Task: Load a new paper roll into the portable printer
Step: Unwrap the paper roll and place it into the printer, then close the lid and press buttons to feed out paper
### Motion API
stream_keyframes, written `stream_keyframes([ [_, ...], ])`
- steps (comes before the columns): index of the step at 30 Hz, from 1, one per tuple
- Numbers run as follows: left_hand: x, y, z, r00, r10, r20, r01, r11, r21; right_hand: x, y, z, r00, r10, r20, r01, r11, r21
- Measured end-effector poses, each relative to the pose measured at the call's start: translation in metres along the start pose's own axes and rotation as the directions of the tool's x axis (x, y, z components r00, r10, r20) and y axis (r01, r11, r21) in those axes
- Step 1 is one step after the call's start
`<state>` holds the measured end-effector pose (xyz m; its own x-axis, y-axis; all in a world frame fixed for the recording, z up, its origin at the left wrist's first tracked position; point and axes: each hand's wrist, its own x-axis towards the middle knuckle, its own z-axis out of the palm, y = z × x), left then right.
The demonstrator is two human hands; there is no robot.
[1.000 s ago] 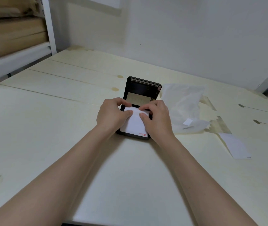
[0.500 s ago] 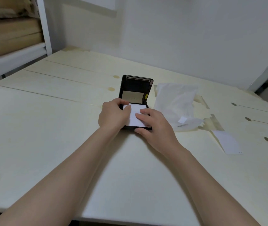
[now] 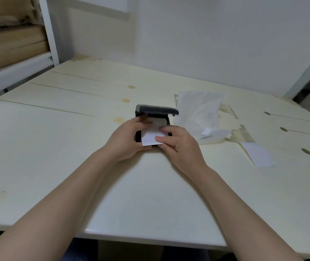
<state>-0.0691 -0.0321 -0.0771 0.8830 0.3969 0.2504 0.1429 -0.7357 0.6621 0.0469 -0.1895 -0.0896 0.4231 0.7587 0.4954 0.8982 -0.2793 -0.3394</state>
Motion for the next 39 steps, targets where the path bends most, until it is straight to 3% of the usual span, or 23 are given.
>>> stream_keyframes([
  [3,-0.005,-0.001,0.002,0.997,0.013,-0.078,-0.017,0.998,-0.061,-0.002,-0.004,-0.003,0.996,0.066,0.053,-0.067,0.998,0.017],
  [6,-0.006,-0.005,0.0,0.983,-0.081,-0.167,0.064,0.992,-0.107,-0.004,-0.007,-0.011,0.982,0.169,0.08,-0.178,0.976,0.125],
  [10,-0.006,-0.003,-0.002,0.979,-0.169,-0.11,0.137,0.958,-0.253,-0.003,-0.003,-0.021,0.98,0.192,0.046,-0.198,0.949,0.246],
  [15,-0.003,0.001,0.003,0.962,-0.251,-0.104,0.217,0.941,-0.26,-0.001,-0.006,-0.018,0.968,0.251,-0.004,-0.24,0.932,0.272],
  [17,-0.004,0.001,0.002,0.969,-0.208,-0.132,0.179,0.962,-0.207,-0.002,-0.006,-0.014,0.948,0.319,-0.022,-0.302,0.917,0.262],
  [20,-0.003,-0.004,0.0,0.998,0.015,-0.062,-0.017,0.999,-0.028,-0.004,-0.006,-0.013,0.916,0.395,-0.076,-0.364,0.894,0.263],
  [23,-0.001,-0.008,0.0,0.994,0.112,0.006,-0.112,0.988,0.108,-0.005,-0.004,-0.016,0.911,0.343,-0.228,-0.292,0.928,0.23],
  [25,-0.001,-0.008,0.001,0.993,0.115,-0.017,-0.112,0.985,0.128,-0.002,-0.002,-0.018,0.915,0.321,-0.246,-0.268,0.937,0.225],
  [29,-0.002,-0.005,-0.003,0.992,0.124,-0.004,-0.122,0.981,0.151,-0.002,0.006,-0.015,0.985,0.154,-0.072,-0.141,0.978,0.152],
  [32,-0.003,-0.003,-0.006,0.993,0.114,0.043,-0.119,0.979,0.163,-0.004,0.008,-0.011,0.993,0.083,0.079,-0.092,0.989,0.115],
  [36,-0.004,-0.002,-0.004,0.991,0.129,0.03,-0.132,0.974,0.182,0.0,0.01,-0.002,0.999,-0.028,0.028,0.029,0.998,-0.048],
  [39,-0.003,-0.006,-0.006,0.986,0.164,0.027,-0.166,0.969,0.184,0.002,0.012,0.001,0.997,-0.075,0.036,0.078,0.994,-0.075],
])
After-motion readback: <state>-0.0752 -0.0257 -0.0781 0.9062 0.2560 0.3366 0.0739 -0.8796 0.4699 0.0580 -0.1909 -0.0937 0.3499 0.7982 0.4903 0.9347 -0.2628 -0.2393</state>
